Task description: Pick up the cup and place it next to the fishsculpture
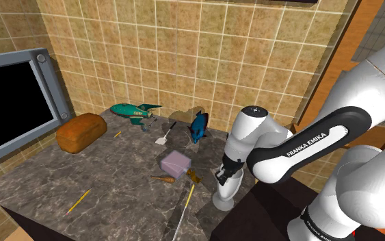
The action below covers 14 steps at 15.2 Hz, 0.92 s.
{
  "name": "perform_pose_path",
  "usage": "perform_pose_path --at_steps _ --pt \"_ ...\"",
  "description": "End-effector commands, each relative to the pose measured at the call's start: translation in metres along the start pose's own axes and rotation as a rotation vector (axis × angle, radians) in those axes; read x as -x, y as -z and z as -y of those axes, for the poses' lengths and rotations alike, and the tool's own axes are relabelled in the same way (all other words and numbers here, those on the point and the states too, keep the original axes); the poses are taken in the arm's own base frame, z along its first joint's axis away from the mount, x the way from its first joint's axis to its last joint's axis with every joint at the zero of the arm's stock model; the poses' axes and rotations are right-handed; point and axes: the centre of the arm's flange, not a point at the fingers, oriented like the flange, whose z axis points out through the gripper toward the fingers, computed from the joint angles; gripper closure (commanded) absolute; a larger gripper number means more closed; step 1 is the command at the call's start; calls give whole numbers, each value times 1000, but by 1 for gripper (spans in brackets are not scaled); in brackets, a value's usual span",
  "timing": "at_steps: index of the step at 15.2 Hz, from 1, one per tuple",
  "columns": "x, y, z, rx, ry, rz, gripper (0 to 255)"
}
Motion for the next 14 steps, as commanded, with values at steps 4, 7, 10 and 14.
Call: perform_pose_path --at_steps 4,7,10,14 --pt "0 0 0 0 0 1 255" --pt "-2 16 0 0 0 1 255" --pt "-3 31 0 0 0 1 255" --pt "-5 52 0 0 0 1 255"
